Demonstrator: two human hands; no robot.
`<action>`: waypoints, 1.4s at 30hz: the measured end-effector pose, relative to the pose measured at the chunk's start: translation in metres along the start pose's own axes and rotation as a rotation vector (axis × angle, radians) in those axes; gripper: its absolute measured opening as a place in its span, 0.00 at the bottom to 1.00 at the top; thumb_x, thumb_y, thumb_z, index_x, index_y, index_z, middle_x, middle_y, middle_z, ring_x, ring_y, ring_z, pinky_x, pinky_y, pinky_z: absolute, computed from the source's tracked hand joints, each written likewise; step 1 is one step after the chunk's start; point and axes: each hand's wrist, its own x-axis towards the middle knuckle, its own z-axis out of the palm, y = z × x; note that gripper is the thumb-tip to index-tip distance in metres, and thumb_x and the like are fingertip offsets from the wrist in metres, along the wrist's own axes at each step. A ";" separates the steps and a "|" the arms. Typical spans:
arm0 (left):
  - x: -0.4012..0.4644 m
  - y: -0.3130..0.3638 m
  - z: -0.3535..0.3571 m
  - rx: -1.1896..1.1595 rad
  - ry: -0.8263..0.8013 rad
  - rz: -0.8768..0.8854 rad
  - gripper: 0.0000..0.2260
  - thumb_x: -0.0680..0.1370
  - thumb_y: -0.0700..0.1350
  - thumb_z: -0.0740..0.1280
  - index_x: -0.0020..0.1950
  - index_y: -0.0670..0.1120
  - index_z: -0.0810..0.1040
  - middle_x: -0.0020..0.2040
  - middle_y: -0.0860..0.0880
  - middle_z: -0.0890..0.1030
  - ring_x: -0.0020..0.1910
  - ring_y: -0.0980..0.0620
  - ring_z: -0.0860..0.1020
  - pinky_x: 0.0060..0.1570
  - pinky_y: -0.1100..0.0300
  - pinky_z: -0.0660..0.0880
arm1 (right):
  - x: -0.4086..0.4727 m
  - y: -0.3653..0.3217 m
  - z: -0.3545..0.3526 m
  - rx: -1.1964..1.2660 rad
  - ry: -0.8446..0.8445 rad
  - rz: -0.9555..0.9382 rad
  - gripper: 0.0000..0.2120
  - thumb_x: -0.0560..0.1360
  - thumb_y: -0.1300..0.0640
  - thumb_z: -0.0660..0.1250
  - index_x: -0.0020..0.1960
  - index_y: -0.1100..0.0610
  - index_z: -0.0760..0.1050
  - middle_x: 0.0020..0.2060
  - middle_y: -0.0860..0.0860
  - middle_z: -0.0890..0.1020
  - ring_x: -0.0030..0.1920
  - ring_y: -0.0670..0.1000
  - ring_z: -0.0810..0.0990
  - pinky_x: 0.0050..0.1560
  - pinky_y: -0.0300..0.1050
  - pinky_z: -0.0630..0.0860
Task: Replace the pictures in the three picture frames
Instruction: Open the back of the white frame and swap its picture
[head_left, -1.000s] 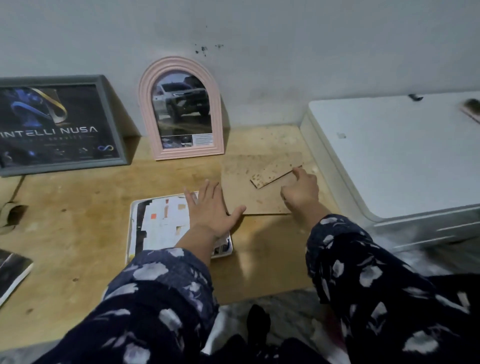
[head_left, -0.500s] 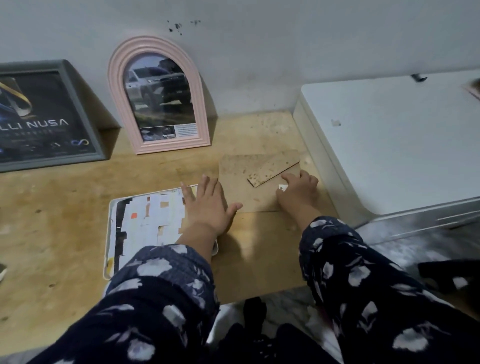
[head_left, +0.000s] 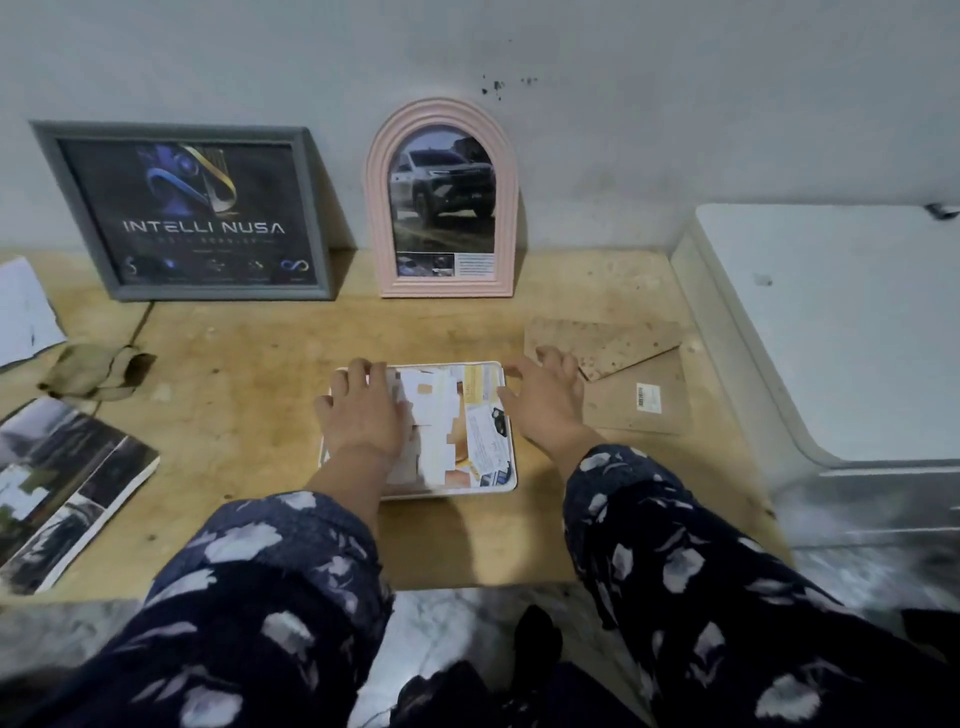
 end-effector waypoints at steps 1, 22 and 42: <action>0.000 -0.009 0.000 -0.003 -0.010 -0.031 0.22 0.81 0.55 0.58 0.72 0.48 0.63 0.71 0.47 0.63 0.68 0.44 0.61 0.61 0.49 0.65 | 0.000 -0.004 0.003 -0.014 -0.019 -0.007 0.19 0.75 0.46 0.63 0.66 0.46 0.71 0.71 0.54 0.62 0.71 0.56 0.56 0.71 0.53 0.57; 0.007 -0.045 0.012 -0.067 -0.073 -0.123 0.25 0.78 0.59 0.63 0.70 0.50 0.64 0.66 0.46 0.63 0.65 0.45 0.63 0.57 0.51 0.67 | -0.007 -0.030 0.032 0.020 0.013 0.008 0.10 0.74 0.53 0.67 0.56 0.47 0.76 0.60 0.49 0.69 0.63 0.53 0.62 0.66 0.50 0.61; -0.006 -0.093 -0.034 -0.852 0.245 -0.333 0.13 0.82 0.45 0.60 0.66 0.51 0.64 0.39 0.55 0.73 0.42 0.48 0.77 0.44 0.50 0.78 | -0.006 -0.103 0.003 0.913 0.052 0.271 0.22 0.74 0.66 0.66 0.59 0.45 0.63 0.48 0.49 0.78 0.41 0.52 0.82 0.40 0.50 0.82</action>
